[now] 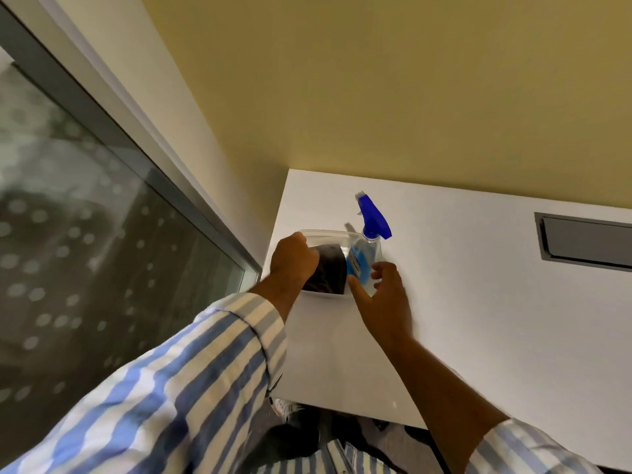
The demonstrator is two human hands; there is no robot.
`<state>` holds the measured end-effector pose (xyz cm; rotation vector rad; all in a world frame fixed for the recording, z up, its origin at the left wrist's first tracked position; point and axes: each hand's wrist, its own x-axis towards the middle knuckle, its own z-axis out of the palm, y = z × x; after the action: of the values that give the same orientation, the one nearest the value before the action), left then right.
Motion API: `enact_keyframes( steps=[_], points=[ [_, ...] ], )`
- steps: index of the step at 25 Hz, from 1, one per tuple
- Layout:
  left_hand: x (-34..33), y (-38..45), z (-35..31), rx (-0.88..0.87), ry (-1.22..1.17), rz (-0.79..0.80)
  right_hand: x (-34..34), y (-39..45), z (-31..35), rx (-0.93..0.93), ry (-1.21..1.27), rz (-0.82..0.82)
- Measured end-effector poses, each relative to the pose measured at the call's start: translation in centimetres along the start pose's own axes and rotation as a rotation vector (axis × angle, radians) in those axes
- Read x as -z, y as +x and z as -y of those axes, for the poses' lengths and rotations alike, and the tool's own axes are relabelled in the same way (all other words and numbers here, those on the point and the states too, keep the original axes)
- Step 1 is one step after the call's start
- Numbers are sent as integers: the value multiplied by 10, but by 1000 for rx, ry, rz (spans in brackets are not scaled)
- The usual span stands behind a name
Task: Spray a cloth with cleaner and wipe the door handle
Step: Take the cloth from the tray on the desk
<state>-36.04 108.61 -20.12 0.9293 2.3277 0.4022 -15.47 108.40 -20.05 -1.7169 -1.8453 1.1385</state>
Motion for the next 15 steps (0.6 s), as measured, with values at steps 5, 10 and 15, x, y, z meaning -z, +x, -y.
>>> enact_keyframes(
  steps=[5, 10, 15],
  points=[
    [-12, 17, -16, 59, 148, 105, -5, 2, 2, 1, -2, -18],
    [-20, 21, -15, 86, 239, 251, -6, 2, -2, 11, -16, -19],
    [-25, 22, -6, 128, 43, 183, -6, 3, -8, 9, -41, 7]
  ],
)
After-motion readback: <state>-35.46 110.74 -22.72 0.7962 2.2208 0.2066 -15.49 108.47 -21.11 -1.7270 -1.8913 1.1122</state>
